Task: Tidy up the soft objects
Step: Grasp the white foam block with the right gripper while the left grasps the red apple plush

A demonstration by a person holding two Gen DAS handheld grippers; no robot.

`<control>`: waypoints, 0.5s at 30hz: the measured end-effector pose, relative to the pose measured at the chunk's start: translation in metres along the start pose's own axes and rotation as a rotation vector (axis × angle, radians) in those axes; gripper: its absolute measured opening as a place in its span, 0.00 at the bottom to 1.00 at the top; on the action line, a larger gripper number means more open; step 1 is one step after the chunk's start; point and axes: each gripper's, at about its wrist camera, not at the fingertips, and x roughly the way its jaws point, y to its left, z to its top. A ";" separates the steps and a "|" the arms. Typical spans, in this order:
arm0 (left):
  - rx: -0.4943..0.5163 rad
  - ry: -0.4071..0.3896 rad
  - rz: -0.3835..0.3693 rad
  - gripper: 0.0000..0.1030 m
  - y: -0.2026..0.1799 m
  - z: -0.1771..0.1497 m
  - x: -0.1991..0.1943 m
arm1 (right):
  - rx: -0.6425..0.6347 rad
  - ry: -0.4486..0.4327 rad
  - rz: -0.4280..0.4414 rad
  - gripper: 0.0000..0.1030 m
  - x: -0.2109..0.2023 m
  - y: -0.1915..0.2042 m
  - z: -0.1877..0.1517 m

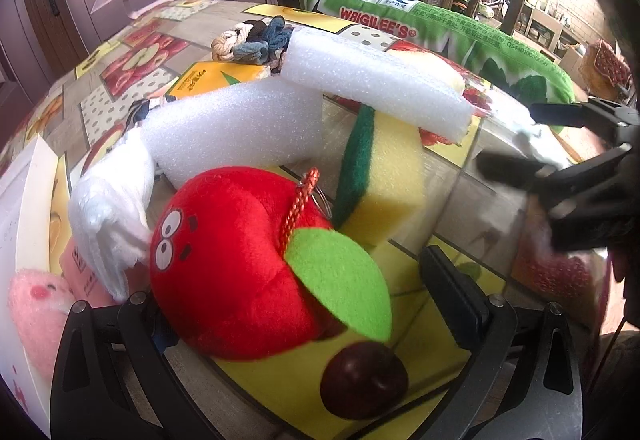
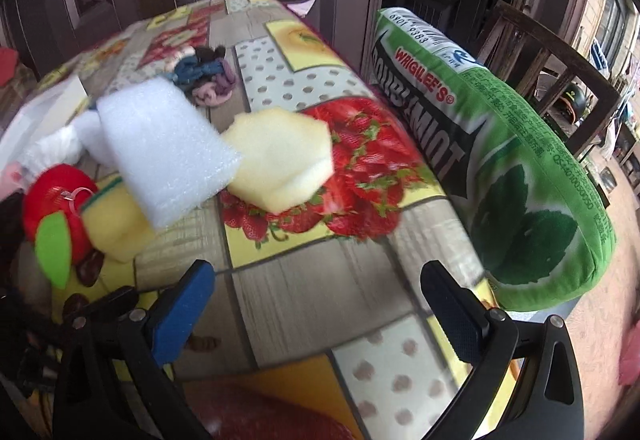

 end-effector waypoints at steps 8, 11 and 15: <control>-0.189 -0.233 -0.193 0.99 0.039 -0.010 -0.115 | 0.090 -0.192 0.283 1.00 -0.054 -0.042 0.030; -0.294 -0.310 -0.066 0.99 0.073 -0.014 -0.152 | 0.078 -0.265 0.276 1.00 -0.071 -0.044 0.047; -0.371 -0.285 0.126 1.00 0.103 -0.005 -0.171 | 0.057 -0.324 0.292 1.00 -0.089 -0.035 0.068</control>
